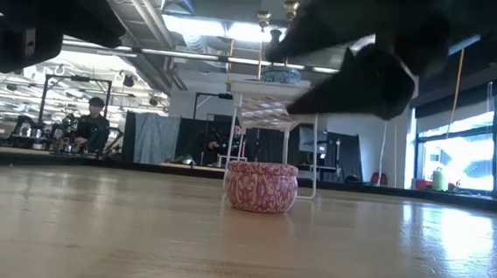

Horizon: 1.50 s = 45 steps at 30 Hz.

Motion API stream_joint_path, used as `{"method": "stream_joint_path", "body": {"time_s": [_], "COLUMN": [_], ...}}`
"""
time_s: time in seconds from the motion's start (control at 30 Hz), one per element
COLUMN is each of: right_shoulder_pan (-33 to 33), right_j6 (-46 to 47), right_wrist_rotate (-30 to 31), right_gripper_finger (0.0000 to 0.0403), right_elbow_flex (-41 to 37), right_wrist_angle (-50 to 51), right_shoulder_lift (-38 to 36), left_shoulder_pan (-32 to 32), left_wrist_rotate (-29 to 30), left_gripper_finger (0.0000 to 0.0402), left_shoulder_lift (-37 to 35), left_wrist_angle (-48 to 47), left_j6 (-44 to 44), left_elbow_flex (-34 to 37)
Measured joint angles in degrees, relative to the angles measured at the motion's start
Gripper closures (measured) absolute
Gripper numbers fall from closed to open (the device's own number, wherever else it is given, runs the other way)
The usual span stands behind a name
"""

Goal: Pick & Place candle stick holders
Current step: Put the pink scented candle on the shelf

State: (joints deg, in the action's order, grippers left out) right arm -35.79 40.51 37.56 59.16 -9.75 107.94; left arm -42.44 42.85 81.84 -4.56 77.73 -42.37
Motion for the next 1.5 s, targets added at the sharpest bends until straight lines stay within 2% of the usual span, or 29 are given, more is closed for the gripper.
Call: {"method": "stream_joint_path", "body": {"time_s": [0.13, 0.23, 0.4, 0.53, 0.7, 0.93, 1.5], "right_shoulder_pan": [1.2, 2.4, 4.5, 6.1, 7.4, 7.6, 9.3], "right_j6": [-0.4, -0.4, -1.5, -2.4, -2.4, -2.4, -2.6], "right_wrist_rotate": [0.3, 1.1, 2.7, 0.4, -3.5, -0.9, -3.1], "right_gripper_finger": [0.0033, 0.0033, 0.0033, 0.0033, 0.0033, 0.0033, 0.0033], "right_elbow_flex": [0.0, 0.0, 0.0, 0.0, 0.0, 0.0, 0.0], "right_wrist_angle": [8.3, 10.7, 10.7, 10.3, 4.7, 3.2, 3.5], "right_shoulder_lift": [0.0, 0.0, 0.0, 0.8, 3.8, 4.5, 4.6], "left_shoulder_pan": [-0.6, -0.6, -0.6, -0.6, -0.6, -1.0, -1.8], "left_wrist_rotate": [0.7, 0.7, 0.7, 0.4, 0.2, 0.1, 0.6], "left_gripper_finger": [0.0368, 0.0369, 0.0368, 0.0368, 0.0368, 0.0368, 0.0368], "left_shoulder_lift": [0.0, 0.0, 0.0, 0.0, 0.0, 0.0, 0.0], "left_wrist_angle": [0.0, 0.0, 0.0, 0.0, 0.0, -0.1, -0.5], "left_j6": [1.1, 1.6, 2.7, 2.7, 2.7, 2.5, 2.5], "left_elbow_flex": [0.0, 0.0, 0.0, 0.0, 0.0, 0.0, 0.0]}}
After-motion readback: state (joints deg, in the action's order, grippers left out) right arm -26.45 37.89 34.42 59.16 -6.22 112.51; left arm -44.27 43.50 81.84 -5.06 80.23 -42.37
